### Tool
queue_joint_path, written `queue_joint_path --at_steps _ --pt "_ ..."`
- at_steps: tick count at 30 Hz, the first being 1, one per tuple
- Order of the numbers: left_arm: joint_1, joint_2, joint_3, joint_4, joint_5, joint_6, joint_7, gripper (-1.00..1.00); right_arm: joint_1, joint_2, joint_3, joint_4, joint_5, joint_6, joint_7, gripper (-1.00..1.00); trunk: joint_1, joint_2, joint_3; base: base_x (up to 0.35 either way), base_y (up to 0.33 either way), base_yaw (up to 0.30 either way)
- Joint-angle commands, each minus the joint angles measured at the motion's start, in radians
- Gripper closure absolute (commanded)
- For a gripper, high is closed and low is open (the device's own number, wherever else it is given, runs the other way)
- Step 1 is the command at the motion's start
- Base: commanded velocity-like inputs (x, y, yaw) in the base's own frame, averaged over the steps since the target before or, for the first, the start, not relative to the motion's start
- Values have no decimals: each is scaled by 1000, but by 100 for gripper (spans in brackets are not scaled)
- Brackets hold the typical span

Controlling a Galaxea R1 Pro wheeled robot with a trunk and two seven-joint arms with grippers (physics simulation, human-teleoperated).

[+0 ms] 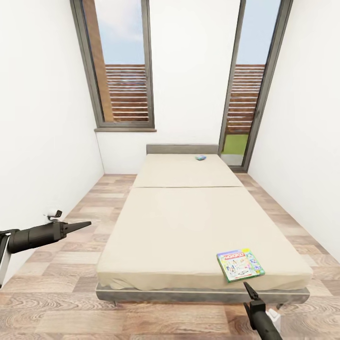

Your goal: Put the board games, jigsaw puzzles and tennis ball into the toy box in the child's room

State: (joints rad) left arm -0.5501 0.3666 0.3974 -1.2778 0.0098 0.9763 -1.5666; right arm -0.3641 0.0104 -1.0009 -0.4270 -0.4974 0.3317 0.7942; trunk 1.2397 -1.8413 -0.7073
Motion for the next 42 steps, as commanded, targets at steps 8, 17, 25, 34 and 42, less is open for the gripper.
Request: queue_joint_path --at_steps 8,17,25,34,42 --pt "-1 0 0 0 -1 11 -4 -100 0 -6 -5 -1 -8 5 1 -100 31 -57 -26 0 0 0" --pt "-1 1 1 0 -1 11 -4 -100 0 -10 -5 -1 -11 5 0 -100 38 -71 -32 0 0 0" --pt "-1 -1 0 0 -2 12 -4 -100 0 -13 -7 0 -13 19 -25 -100 61 -113 -51 0 0 0" --pt "-1 -1 0 0 -2 12 -4 -100 -1 -10 -8 1 -13 34 -43 -100 61 -113 -51 0 0 0" --pt "-1 -1 1 0 -2 13 -4 -100 0 -7 -8 1 -13 35 -44 -100 61 -113 -51 22 40 0"
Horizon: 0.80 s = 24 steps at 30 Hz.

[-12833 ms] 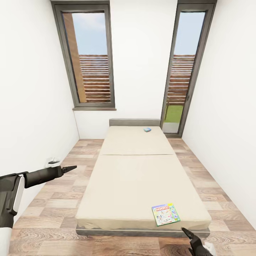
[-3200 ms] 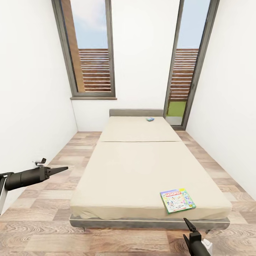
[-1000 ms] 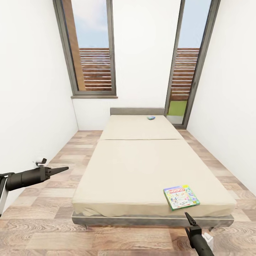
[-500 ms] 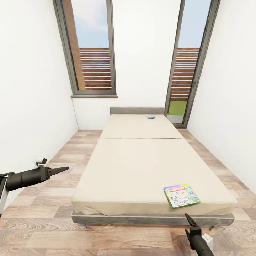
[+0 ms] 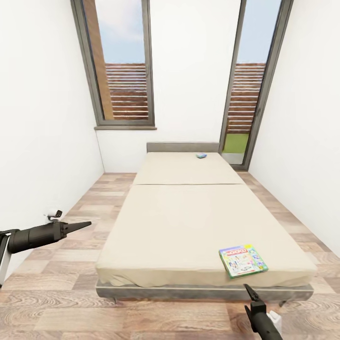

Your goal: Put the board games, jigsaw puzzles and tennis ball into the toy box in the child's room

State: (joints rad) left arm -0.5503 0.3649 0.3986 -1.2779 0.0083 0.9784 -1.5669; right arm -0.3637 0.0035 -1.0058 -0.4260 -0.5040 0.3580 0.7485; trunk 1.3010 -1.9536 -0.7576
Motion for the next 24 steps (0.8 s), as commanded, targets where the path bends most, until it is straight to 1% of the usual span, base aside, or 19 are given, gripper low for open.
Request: queue_joint_path --at_steps 1,7,17,24 --pt "0 0 0 0 0 11 -4 -100 -1 1 -3 0 -7 8 1 -100 0 0 -1 84 131 0" --pt "0 0 1 0 -1 11 -4 -100 -1 3 -3 0 -6 9 0 -100 0 0 -1 35 53 0" --pt "0 0 8 1 -1 11 -4 -100 -1 7 -2 0 -5 3 1 -100 0 0 -1 12 6 0" --pt "0 0 8 0 -1 11 -4 -100 -1 6 -2 0 -5 3 1 -100 0 0 -1 160 0 0"
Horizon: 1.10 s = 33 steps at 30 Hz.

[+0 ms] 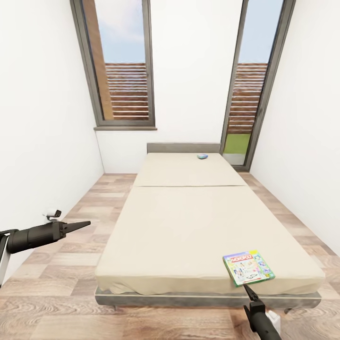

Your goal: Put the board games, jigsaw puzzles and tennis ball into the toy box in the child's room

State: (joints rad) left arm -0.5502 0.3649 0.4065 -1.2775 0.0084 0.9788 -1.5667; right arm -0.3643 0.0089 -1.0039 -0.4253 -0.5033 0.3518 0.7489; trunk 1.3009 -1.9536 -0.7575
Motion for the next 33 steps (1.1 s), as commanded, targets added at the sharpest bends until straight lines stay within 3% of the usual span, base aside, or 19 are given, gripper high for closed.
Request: queue_joint_path --at_steps 1,17,23,33 --pt "-1 0 0 0 -1 10 -4 -100 -1 1 -4 -1 -6 9 1 -100 0 0 -1 82 0 0" --pt "-1 0 6 0 1 32 -4 -100 -1 0 -4 -2 -6 9 1 -100 0 0 -1 -1 0 0" --pt "-1 1 8 0 1 37 -4 -100 -1 0 -4 -2 -6 9 1 -100 -23 42 18 -2 0 0" --pt "-1 0 9 0 1 40 -4 -100 -1 2 -4 -2 -6 9 1 -100 -23 42 18 0 0 0"
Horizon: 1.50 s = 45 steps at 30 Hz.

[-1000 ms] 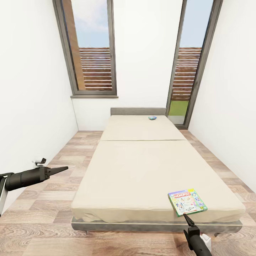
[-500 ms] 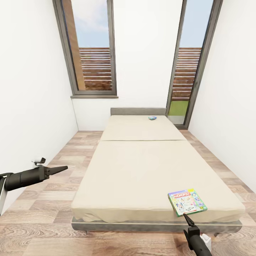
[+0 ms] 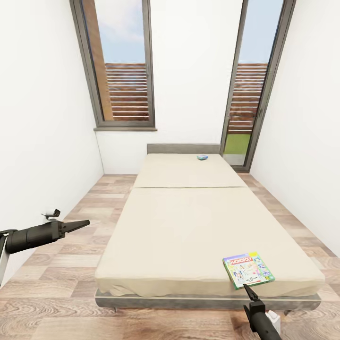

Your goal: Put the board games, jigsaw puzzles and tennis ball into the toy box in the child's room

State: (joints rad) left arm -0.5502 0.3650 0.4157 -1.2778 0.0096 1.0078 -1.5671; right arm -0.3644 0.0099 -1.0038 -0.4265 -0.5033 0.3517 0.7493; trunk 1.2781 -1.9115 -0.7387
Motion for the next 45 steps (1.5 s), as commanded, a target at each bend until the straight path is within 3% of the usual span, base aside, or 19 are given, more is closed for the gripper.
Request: queue_joint_path --at_steps 1,31,45 --pt "0 0 0 0 0 11 -4 -100 -1 1 -4 -1 -6 9 1 -100 0 0 -1 0 0 0" --pt "0 -1 -1 0 -1 9 -4 -100 -1 -1 -4 0 -6 11 -3 -100 0 0 -1 46 0 0" --pt "0 -1 -2 0 -2 9 -4 -100 -1 -1 -4 -1 -6 9 -65 -100 0 0 -1 25 0 0"
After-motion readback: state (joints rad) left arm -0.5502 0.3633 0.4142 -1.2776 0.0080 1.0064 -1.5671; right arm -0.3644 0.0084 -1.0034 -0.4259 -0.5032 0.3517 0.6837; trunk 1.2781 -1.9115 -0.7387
